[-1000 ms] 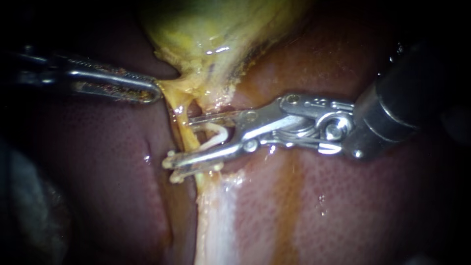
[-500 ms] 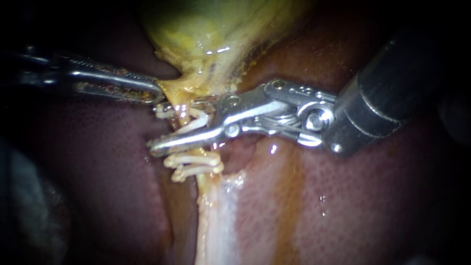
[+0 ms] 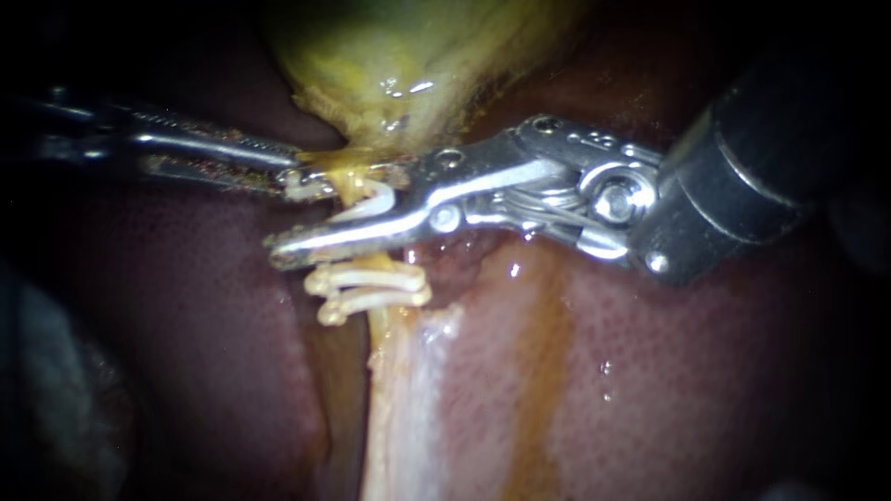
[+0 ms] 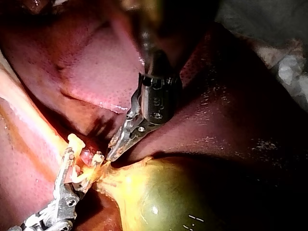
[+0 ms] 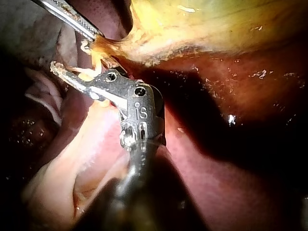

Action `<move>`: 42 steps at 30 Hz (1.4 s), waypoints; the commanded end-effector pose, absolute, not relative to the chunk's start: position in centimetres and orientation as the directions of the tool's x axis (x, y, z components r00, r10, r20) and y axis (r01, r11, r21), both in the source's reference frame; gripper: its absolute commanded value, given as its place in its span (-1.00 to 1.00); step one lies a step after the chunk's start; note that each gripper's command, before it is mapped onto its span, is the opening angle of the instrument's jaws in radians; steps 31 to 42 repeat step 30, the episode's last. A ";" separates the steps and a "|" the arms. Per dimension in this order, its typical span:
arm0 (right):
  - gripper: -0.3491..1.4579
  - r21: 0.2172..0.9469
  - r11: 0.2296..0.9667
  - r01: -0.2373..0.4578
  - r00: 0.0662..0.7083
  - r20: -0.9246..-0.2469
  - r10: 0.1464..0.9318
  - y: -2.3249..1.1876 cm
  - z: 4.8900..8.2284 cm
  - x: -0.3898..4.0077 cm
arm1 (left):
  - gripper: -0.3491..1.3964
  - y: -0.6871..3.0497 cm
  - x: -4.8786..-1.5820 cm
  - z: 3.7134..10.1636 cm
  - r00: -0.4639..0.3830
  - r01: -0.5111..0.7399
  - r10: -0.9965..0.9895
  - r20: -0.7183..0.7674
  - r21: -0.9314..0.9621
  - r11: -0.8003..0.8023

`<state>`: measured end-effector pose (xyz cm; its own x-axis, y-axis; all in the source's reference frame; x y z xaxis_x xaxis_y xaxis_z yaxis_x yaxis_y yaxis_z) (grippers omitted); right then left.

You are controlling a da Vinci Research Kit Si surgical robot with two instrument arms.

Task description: Clipping third clip left tube

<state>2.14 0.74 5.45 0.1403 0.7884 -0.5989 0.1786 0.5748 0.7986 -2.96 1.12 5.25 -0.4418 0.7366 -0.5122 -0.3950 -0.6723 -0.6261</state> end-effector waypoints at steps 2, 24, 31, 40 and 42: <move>-0.38 0.819 0.548 0.173 0.149 -0.571 0.807 0.74 5.44 2.12 | -1.00 1.12 -2.96 5.25 -0.442 -0.395 0.736 -0.512 -0.626 -0.672; -1.00 0.900 0.408 0.150 0.183 -0.431 0.884 0.69 5.46 1.99 | -1.00 1.12 -2.97 5.27 -0.442 -0.396 0.736 -0.513 -0.625 -0.673; -1.00 0.900 0.409 0.150 0.183 -0.431 0.883 0.70 5.47 1.99 | -1.00 1.12 -2.97 5.27 -0.442 -0.396 0.736 -0.513 -0.625 -0.673; -1.00 0.900 0.409 0.150 0.183 -0.431 0.883 0.70 5.47 1.99 | -1.00 1.12 -2.97 5.27 -0.442 -0.396 0.736 -0.513 -0.625 -0.673; -1.00 0.900 0.409 0.150 0.183 -0.431 0.883 0.70 5.47 1.99 | -1.00 1.12 -2.97 5.27 -0.442 -0.396 0.736 -0.513 -0.625 -0.673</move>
